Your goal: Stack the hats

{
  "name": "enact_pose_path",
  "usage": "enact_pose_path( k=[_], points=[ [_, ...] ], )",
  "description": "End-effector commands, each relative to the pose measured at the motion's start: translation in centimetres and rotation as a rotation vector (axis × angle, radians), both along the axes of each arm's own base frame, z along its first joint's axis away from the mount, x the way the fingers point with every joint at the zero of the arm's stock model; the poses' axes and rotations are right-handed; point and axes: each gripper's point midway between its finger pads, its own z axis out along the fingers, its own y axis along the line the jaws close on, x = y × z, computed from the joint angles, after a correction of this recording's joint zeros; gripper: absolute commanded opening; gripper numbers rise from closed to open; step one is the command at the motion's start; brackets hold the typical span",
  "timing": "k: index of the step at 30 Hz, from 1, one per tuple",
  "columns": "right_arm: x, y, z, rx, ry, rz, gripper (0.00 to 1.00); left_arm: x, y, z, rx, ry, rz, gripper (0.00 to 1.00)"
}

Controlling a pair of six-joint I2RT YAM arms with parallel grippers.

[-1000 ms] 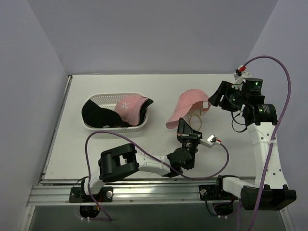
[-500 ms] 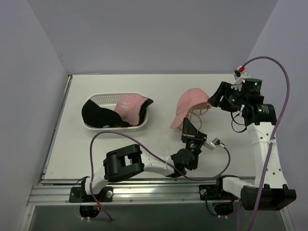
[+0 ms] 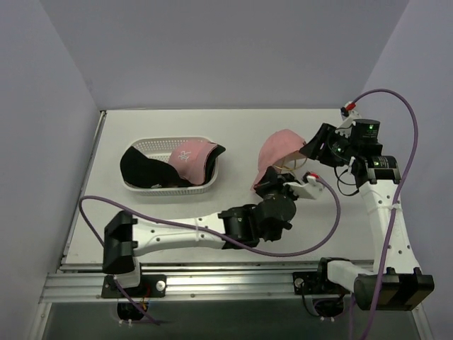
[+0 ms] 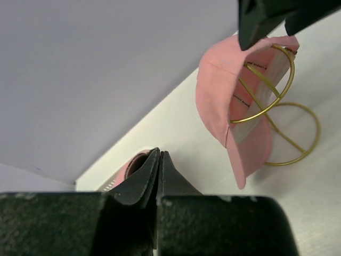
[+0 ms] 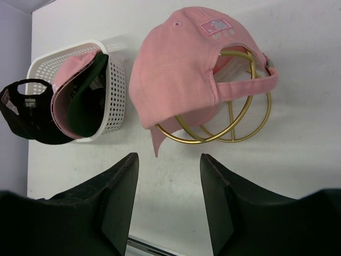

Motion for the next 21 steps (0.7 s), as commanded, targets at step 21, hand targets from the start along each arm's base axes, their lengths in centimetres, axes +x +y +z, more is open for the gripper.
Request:
enact_pose_path(
  k=[21],
  points=[
    [1.9, 0.4, -0.7, 0.225, -0.079, -0.173, 0.46, -2.0, 7.2, -1.6, -0.487, 0.509, -0.139, 0.07]
  ],
)
